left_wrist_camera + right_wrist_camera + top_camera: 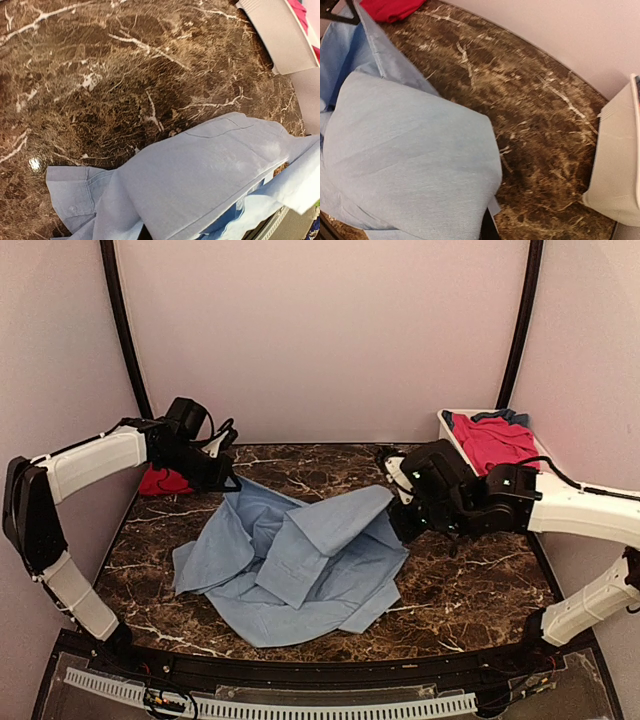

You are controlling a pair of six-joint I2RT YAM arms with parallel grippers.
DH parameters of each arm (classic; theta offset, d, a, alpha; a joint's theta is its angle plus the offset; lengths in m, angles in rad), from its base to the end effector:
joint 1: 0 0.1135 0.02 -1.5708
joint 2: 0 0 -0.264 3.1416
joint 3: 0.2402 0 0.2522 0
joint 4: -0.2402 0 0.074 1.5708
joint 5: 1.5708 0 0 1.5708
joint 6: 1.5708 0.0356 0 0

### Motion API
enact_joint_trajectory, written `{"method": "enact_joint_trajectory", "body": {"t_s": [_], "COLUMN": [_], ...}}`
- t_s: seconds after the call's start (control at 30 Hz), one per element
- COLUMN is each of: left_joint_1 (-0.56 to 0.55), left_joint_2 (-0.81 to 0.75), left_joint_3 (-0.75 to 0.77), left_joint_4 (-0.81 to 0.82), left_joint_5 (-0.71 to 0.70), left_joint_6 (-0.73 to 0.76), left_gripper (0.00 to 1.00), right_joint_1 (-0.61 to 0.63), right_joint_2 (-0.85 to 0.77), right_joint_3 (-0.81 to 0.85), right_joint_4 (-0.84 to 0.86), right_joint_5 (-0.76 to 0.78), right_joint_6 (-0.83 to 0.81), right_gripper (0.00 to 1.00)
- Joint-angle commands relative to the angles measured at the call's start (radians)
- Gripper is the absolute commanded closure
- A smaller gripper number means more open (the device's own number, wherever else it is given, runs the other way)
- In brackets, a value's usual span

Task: Fold and stack the mixed laundry pile
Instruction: Pick up the crumpled shirt from the center of the board.

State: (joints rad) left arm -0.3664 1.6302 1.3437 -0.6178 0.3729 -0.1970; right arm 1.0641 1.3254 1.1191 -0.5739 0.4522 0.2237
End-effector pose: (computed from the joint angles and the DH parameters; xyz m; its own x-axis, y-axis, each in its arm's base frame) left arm 0.3257 -0.1389 0.2811 -0.8261 0.1218 -0.5502 0.3898 0.8286 -0.4018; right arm 0.1511 0.2401 0.3036 -0.4739 -0.4426 -0.7612 -0.5442 0.8269 -0.1420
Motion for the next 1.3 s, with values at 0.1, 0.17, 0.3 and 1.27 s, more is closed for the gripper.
{"method": "enact_joint_trajectory", "body": {"t_s": [0.1,0.17,0.3,1.27], "left_joint_1": [0.006,0.006,0.002,-0.021], "left_joint_2": [-0.072,-0.053,-0.032,-0.234], "left_joint_3": [0.012,0.004,-0.034,-0.205], "left_joint_4": [-0.044,-0.064,-0.063,-0.265], "left_joint_5": [-0.085,-0.157,-0.251,-0.412], "left_joint_6": [0.086,0.086,0.078,-0.067], "left_gripper": [0.93,0.87,0.63,0.88], "right_joint_1": [-0.063,-0.071,-0.075,-0.147], "right_joint_2": [-0.200,-0.227,-0.205,-0.213], "right_joint_3": [0.032,0.026,0.023,-0.004], "right_joint_4": [0.043,0.060,0.061,0.069], "right_joint_5": [0.233,0.198,0.101,0.078], "right_joint_6": [-0.129,-0.141,-0.134,-0.151], "right_gripper": [1.00,1.00,1.00,1.00]}}
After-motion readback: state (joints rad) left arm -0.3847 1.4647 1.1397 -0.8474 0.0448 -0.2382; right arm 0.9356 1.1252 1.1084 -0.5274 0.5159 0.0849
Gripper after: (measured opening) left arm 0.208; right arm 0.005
